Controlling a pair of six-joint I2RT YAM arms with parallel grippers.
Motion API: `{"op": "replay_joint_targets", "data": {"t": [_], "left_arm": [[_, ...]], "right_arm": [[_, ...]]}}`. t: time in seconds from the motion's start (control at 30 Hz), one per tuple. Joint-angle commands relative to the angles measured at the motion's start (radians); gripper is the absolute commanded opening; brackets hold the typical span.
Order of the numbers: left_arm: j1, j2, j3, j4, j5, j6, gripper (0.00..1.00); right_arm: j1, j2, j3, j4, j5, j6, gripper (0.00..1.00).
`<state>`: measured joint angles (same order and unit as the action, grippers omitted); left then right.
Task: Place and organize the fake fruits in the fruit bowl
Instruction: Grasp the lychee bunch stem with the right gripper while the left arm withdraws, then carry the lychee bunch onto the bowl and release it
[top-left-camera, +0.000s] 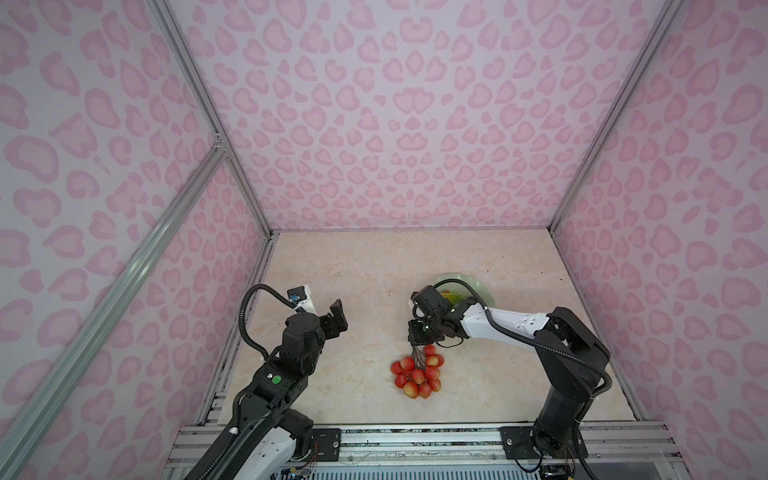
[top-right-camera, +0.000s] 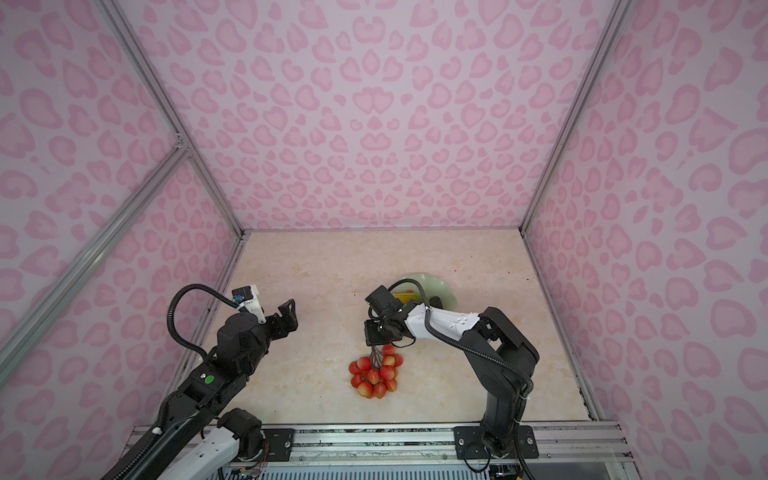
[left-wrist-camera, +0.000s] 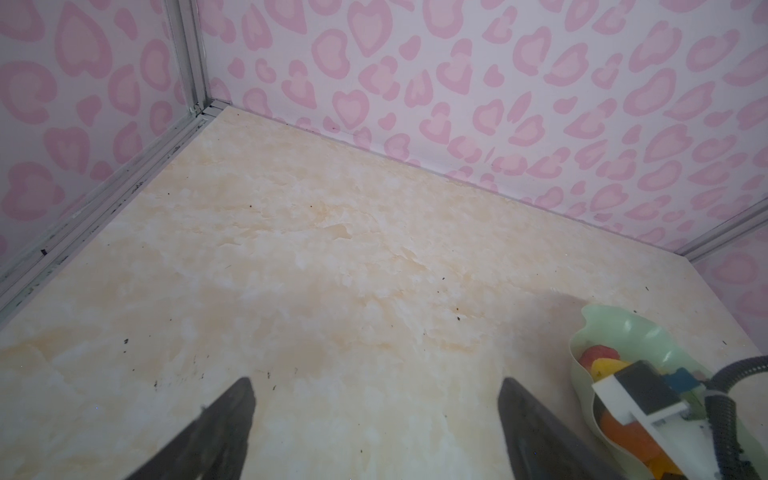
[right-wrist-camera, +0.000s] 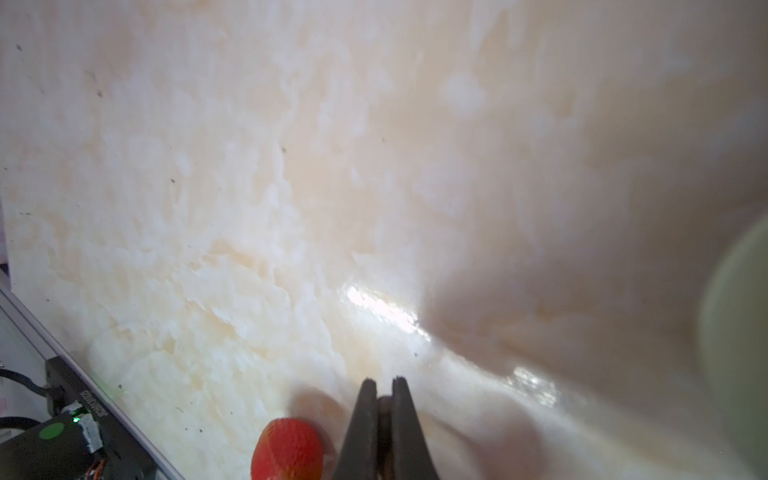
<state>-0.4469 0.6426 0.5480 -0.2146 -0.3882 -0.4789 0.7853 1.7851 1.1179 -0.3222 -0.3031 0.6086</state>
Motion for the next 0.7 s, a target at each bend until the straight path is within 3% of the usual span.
{"op": "replay_joint_targets", "data": {"t": [0.0, 0.4, 0.67], "left_arm": [[0.002, -0.008, -0.004, 0.004, -0.015, -0.005, 0.93], [0.005, -0.002, -0.007, 0.024, -0.029, 0.008, 0.93], [0.008, 0.009, -0.005, 0.036, -0.035, 0.014, 0.93]], "right_arm": [[-0.015, -0.016, 0.027, 0.020, 0.020, -0.048, 0.00], [-0.032, -0.235, 0.019, 0.031, 0.131, -0.057, 0.00], [-0.101, -0.417, 0.043, -0.054, 0.188, -0.065, 0.00]]}}
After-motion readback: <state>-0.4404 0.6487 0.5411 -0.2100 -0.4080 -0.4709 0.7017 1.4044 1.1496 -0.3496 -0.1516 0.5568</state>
